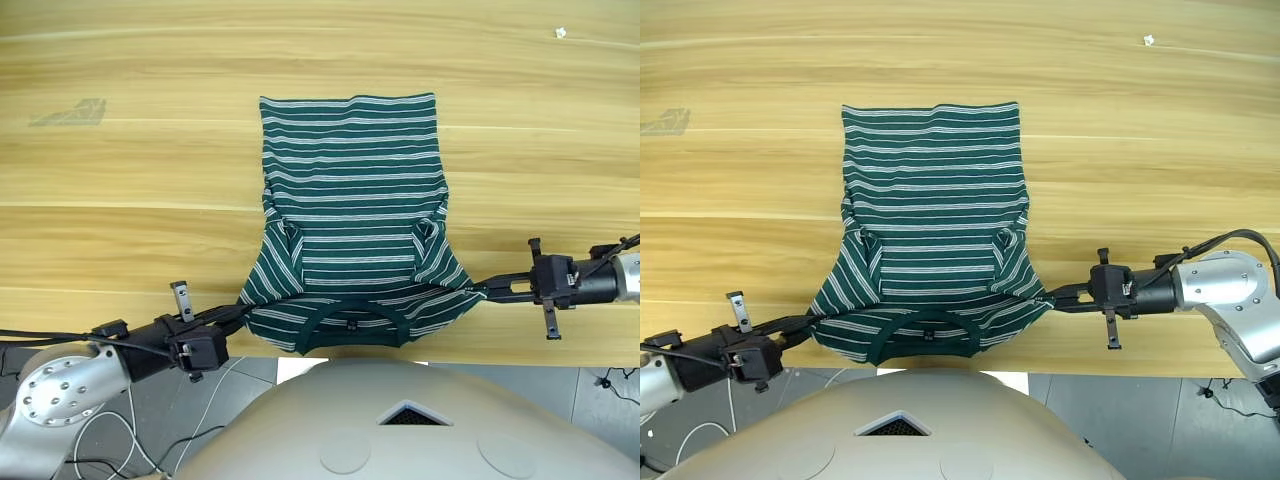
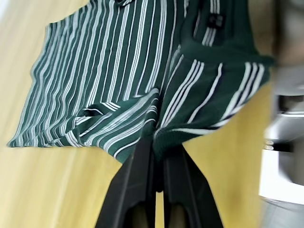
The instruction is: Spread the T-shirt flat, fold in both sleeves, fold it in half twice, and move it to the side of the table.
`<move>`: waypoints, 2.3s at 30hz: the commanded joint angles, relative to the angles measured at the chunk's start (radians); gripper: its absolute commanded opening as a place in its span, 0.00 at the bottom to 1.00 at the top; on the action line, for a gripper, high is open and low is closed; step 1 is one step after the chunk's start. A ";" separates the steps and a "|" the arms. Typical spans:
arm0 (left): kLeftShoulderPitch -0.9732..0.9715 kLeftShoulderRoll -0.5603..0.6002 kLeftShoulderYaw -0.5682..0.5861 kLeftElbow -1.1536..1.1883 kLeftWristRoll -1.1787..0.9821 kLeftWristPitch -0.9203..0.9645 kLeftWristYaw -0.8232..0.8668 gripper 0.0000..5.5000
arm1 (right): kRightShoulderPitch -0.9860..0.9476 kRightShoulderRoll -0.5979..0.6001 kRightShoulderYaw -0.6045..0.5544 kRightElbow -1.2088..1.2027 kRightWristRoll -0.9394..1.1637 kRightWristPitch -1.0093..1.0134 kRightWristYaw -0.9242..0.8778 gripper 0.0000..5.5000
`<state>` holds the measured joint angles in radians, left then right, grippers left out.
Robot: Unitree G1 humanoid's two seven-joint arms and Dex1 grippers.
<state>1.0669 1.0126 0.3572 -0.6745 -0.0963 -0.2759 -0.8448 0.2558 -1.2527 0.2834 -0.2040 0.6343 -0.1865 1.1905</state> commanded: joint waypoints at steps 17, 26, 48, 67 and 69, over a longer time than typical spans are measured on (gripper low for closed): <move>-1.113 -0.022 -0.398 0.572 -0.001 0.250 -0.226 0.00 | -0.945 0.569 0.077 0.773 -0.459 0.089 0.188 0.00; -1.464 -0.253 -0.435 0.991 0.082 0.131 -0.044 0.00 | -1.183 0.732 0.038 1.273 -0.644 -0.125 0.007 0.00; -1.747 -0.394 -0.411 1.603 0.301 -0.058 0.562 0.36 | -1.239 0.812 0.002 1.477 -0.896 -0.184 -0.545 0.36; -1.506 -0.463 -0.289 1.271 0.218 -0.093 0.668 0.63 | -1.200 0.965 0.377 1.548 -1.387 -0.202 -0.910 0.60; -1.474 -0.468 -0.283 1.232 0.211 -0.080 0.666 0.63 | -1.198 0.949 0.440 1.564 -1.456 -0.160 -0.970 0.60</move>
<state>-0.4417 0.5493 0.0643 0.5955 0.1262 -0.3792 -0.1702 -0.9776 -0.2774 0.6551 1.3134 -0.7350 -0.4106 0.2440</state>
